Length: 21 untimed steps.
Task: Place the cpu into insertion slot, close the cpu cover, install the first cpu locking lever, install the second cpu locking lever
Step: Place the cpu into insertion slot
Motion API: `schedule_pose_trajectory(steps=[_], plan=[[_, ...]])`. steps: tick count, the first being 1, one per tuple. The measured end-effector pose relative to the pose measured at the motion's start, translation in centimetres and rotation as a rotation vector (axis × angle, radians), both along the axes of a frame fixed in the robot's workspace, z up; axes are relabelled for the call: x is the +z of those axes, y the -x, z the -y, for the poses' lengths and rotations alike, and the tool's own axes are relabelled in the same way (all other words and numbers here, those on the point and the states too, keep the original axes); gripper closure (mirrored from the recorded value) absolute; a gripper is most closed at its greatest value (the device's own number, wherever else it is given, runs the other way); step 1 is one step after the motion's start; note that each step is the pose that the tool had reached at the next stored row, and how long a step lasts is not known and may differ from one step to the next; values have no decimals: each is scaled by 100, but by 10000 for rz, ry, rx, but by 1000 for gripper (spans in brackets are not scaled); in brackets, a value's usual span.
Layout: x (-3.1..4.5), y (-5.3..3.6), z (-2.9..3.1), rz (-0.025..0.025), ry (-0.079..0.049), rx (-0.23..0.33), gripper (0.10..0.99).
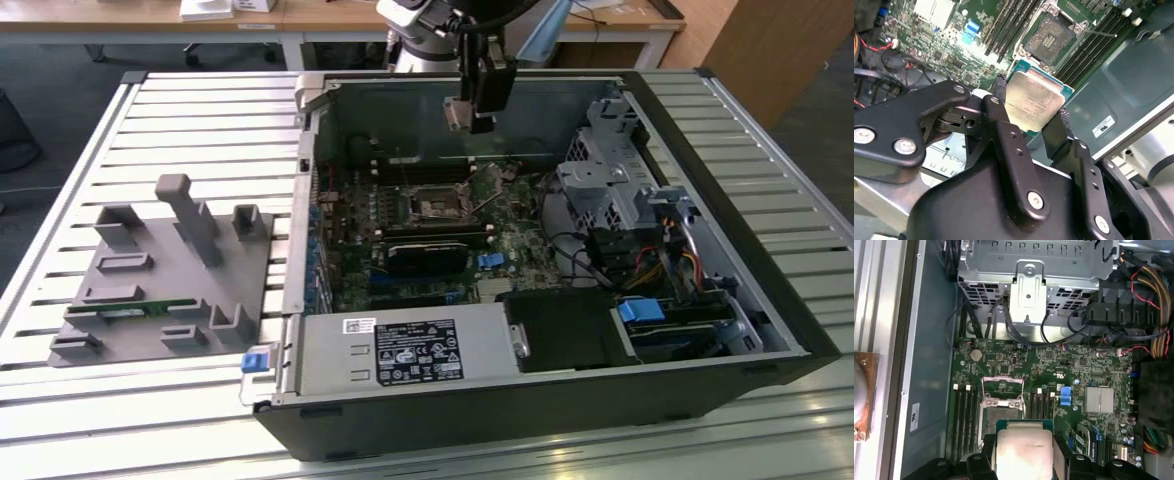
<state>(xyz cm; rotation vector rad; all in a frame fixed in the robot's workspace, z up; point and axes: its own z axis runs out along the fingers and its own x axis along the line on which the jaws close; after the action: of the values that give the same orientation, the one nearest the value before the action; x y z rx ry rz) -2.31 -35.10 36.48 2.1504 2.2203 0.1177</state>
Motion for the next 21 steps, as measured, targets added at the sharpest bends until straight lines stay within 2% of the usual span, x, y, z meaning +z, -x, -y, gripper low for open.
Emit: schedule_pose_trajectory(steps=[5, 21], plan=[[-8, 0, -1, 0, 0, -164, 549], [-49, 0, 0, -4, 3, -168, 549]])
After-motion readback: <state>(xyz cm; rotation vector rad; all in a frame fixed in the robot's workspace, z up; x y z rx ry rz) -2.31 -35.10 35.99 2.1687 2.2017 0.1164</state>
